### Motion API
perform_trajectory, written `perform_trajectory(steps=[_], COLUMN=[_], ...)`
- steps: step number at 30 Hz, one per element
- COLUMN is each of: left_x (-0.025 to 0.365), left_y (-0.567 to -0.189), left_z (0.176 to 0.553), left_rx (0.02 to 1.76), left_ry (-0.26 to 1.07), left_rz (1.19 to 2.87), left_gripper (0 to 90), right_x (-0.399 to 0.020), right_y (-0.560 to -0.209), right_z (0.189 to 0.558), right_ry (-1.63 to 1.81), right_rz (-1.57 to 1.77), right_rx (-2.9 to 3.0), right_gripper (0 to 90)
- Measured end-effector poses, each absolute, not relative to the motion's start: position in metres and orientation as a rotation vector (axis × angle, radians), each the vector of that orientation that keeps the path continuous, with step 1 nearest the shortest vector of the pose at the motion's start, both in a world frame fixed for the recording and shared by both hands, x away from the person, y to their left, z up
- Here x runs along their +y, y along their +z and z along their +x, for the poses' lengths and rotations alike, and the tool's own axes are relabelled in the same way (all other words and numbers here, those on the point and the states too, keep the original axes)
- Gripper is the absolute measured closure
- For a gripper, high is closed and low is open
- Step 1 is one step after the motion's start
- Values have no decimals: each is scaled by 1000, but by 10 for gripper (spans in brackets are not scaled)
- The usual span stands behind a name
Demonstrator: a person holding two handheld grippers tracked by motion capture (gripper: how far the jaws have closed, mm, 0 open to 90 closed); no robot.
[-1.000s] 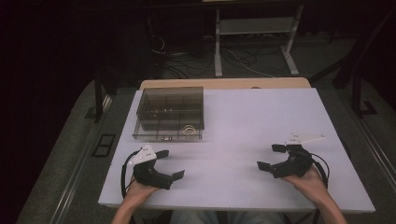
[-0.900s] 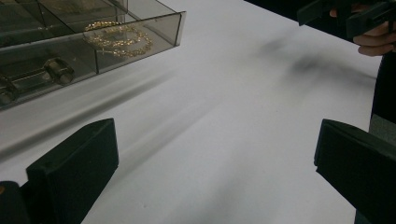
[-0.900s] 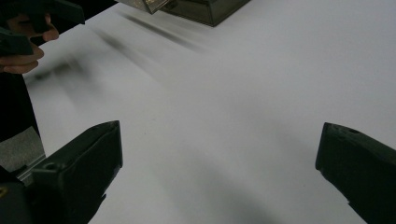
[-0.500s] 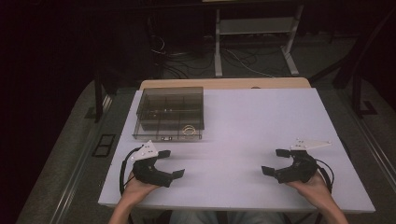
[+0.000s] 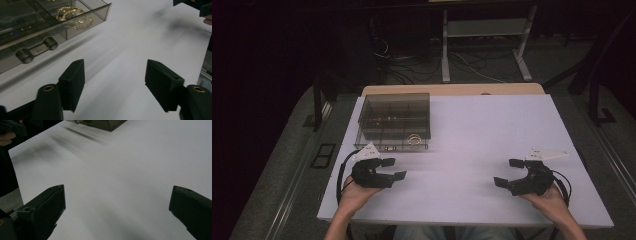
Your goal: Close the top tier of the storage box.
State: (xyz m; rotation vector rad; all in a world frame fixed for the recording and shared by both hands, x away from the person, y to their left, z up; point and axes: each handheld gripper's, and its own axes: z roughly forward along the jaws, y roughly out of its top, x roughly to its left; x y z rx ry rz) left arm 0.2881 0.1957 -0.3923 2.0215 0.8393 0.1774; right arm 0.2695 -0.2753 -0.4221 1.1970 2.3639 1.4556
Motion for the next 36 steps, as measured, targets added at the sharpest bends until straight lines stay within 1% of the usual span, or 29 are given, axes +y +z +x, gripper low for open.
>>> perform_trajectory(steps=[5, 10, 14, 20, 28, 36], left_x=[198, 198, 199, 198, 196, 197], left_y=[-388, -388, -388, -387, -384, -383], left_z=[294, 302, 308, 314, 326, 336], left_rx=[844, 825, 815, 808, 821, 879], left_ry=[162, 147, 149, 154, 134, 140], left_rz=[2029, 2085, 2122, 2167, 2248, 2292], left_gripper=[467, 568, 682, 882, 886, 887], right_x=[-276, -276, -276, -274, -275, -274], right_y=[-423, -423, -424, -425, -425, -426], right_z=[270, 269, 270, 271, 271, 271], right_ry=[1457, 1451, 1447, 1428, 1427, 1418], right_rz=[1207, 1205, 1208, 1198, 1196, 1203], right_rx=[2356, 2363, 2368, 2382, 2384, 2388], right_gripper=[0, 0, 0, 1, 1, 1])
